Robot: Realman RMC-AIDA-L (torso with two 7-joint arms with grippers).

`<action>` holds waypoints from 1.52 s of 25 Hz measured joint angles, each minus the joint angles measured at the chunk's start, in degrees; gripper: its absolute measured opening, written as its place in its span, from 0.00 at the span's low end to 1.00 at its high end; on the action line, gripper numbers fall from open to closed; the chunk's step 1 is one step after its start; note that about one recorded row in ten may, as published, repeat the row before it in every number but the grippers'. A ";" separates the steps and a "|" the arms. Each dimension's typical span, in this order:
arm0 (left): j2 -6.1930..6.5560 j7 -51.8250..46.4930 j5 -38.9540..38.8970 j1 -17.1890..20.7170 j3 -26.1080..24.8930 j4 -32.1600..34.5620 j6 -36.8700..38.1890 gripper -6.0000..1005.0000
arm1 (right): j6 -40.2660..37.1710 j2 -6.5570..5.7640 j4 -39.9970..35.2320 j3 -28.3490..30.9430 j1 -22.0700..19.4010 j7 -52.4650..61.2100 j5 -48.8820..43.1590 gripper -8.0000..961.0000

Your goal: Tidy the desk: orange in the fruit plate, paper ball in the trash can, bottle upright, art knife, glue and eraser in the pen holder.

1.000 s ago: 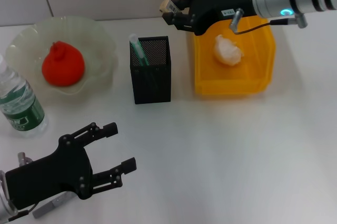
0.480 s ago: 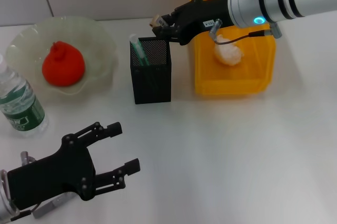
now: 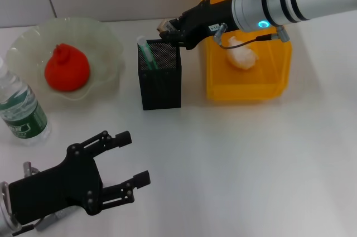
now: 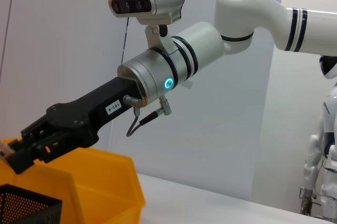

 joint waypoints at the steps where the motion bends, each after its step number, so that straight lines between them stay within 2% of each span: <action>1: 0.00 -0.14 0.00 0.01 0.04 -0.14 0.00 0.84 | 0.30 0.00 0.07 -0.04 0.04 -0.07 -0.02 0.32; 19: 0.00 -0.45 0.00 -0.03 0.09 -0.18 0.03 0.84 | 1.67 0.21 3.10 -3.82 1.63 -0.54 -0.01 0.34; 32: 0.10 -0.46 0.00 0.15 -0.10 0.07 0.81 0.84 | 1.12 0.30 0.60 -4.59 0.77 0.20 0.54 0.35; 33: 0.15 -0.46 0.00 0.15 -0.11 0.09 1.09 0.84 | 0.72 0.29 -0.52 -4.55 0.20 0.49 0.60 0.44; 34: 0.37 -1.37 0.01 0.14 -0.14 0.57 2.03 0.84 | -0.56 0.25 -5.33 -4.14 -2.69 0.92 1.41 0.53; 35: 0.37 -1.37 0.01 0.14 -0.14 0.57 2.03 0.84 | -0.56 0.25 -5.33 -4.14 -2.69 0.92 1.41 0.56; 37: 0.52 -3.86 0.16 0.11 -0.12 2.01 2.28 0.84 | -3.41 0.09 -13.42 -3.75 -8.56 0.03 5.03 0.61; 38: 0.57 -5.45 0.44 0.18 -0.12 3.06 2.08 0.84 | -3.41 0.09 -13.42 -3.75 -8.56 0.03 5.03 0.64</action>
